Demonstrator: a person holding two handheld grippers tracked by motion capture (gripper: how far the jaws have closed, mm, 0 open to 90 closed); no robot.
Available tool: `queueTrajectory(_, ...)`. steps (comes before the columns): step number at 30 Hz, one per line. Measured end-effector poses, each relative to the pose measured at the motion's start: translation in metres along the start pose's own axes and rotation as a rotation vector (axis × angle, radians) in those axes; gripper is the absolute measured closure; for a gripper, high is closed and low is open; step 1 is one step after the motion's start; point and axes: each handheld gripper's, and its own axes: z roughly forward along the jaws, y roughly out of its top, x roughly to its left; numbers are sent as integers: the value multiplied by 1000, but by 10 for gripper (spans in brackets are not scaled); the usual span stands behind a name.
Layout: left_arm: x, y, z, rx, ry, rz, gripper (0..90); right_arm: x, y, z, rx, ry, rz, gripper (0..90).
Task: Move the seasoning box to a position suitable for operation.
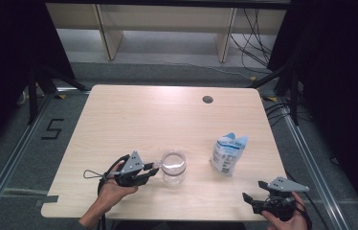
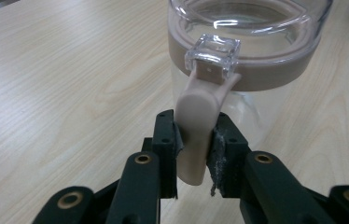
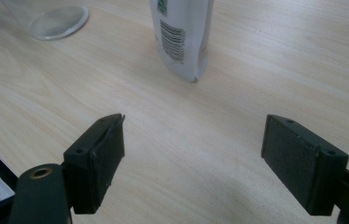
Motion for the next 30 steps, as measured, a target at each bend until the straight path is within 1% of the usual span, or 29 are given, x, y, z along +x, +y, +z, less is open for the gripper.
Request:
queueTrajectory(2,-2,0,1,-2,3,-1,737,0,0,0,0,3,2,224)
queueTrajectory(3,-2,1,1,3,2,6,737,0,0,0,1,4,2,224)
queueTrajectory(4,-3,1,1,0,-4,-1,737,0,0,0,0,5,6,224)
queueTrajectory(5,-3,1,2,-1,-8,9,737,0,0,0,-1,2,3,224)
queueTrajectory(7,-5,1,3,-4,-11,-3,737,0,0,0,-1,2,3,224)
queueTrajectory(8,-5,1,3,-2,-13,12,737,0,0,0,-1,2,3,224)
queueTrajectory(10,-6,1,3,-5,-16,7,737,0,0,0,0,1,-1,224)
queueTrajectory(11,-7,2,4,-5,-19,13,737,0,0,0,-1,1,-1,224)
queueTrajectory(14,-8,2,4,-10,-23,5,736,0,0,0,0,1,0,224)
queueTrajectory(16,-9,1,4,-2,-22,2,725,0,0,0,1,3,3,223)
queueTrajectory(17,-8,1,4,6,-20,29,707,0,0,0,2,3,3,224)
queueTrajectory(18,-10,0,5,7,-21,20,677,0,0,0,1,4,3,224)
queueTrajectory(19,-10,0,5,16,-15,27,636,1,0,0,1,4,4,224)
queueTrajectory(22,-10,-1,4,6,-12,11,588,0,0,1,2,4,3,224)
queueTrajectory(23,-10,-2,3,-1,-7,-3,563,0,0,1,1,4,3,224)
queueTrajectory(24,-9,-1,1,10,-5,-9,535,0,0,1,1,4,3,224)
queueTrajectory(25,-9,-2,0,2,-7,-27,519,0,0,1,-1,7,4,224)
queueTrajectory(26,-8,-2,-2,-1,-6,-17,516,0,0,1,2,4,1,224)
queueTrajectory(27,-8,-1,-4,6,-9,-19,510,0,0,1,4,3,-1,224)
queueTrajectory(29,-9,-1,-6,-10,-16,-26,492,0,0,1,2,6,3,224)
queueTrajectory(30,-10,0,-7,-11,-12,-27,488,0,0,1,1,7,0,224)
